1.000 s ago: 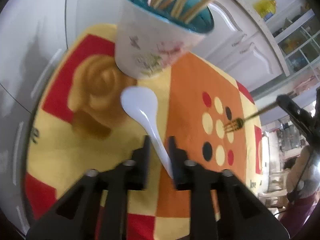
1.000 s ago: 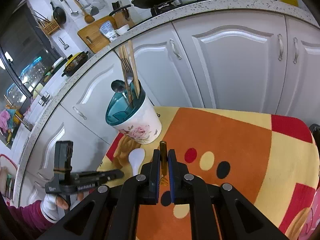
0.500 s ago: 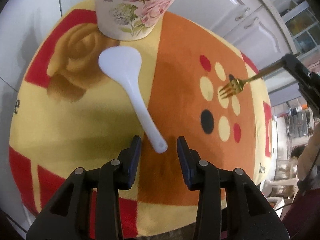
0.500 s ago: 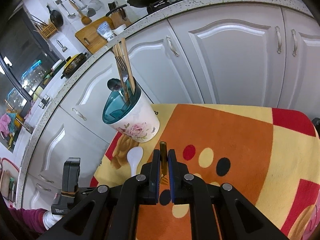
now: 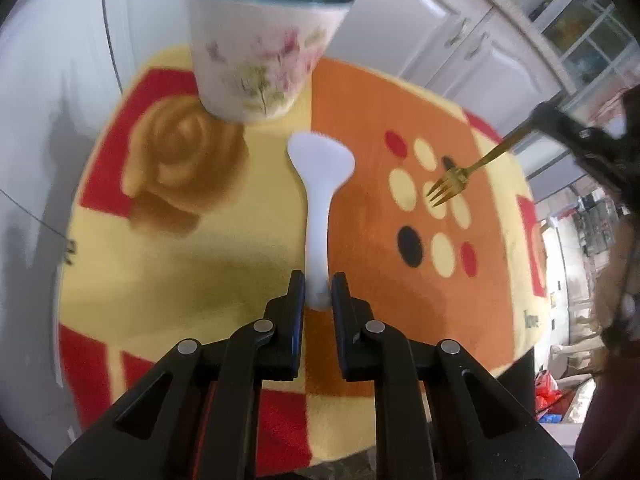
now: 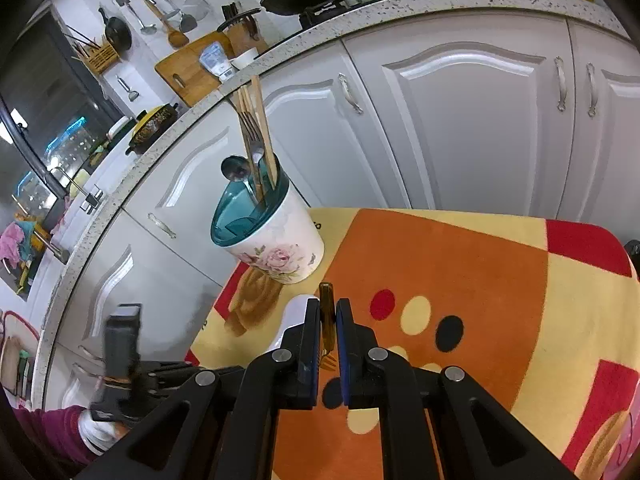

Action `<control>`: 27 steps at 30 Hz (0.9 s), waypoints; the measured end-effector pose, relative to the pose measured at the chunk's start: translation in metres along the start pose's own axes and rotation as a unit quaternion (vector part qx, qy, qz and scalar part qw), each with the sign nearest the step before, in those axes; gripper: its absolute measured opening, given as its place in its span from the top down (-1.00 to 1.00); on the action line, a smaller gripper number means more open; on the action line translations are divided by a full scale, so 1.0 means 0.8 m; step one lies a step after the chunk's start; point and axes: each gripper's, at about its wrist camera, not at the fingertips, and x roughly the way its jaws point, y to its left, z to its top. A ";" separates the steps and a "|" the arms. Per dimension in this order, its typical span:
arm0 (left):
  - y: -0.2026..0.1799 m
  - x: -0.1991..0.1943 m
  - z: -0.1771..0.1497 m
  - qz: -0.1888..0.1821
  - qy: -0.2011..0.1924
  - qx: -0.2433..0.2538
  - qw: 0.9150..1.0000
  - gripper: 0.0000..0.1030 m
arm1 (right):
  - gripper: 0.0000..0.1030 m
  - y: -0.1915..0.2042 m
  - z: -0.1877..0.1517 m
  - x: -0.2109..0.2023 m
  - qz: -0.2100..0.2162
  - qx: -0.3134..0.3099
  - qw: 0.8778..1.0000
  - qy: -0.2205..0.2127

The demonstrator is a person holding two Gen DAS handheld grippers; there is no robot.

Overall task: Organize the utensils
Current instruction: 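Lift the white spoon with the left tool while the right tool carries the gold fork to the holder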

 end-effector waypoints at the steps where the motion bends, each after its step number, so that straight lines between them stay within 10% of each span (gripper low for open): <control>1: 0.001 -0.007 0.000 -0.001 -0.005 0.003 1.000 0.77 | 0.86 0.001 0.001 0.000 0.000 -0.001 1.000 0.000; 27: 0.023 -0.114 0.025 -0.031 -0.083 -0.024 0.996 0.90 | 0.86 0.027 0.016 -0.009 0.011 -0.021 1.000 -0.012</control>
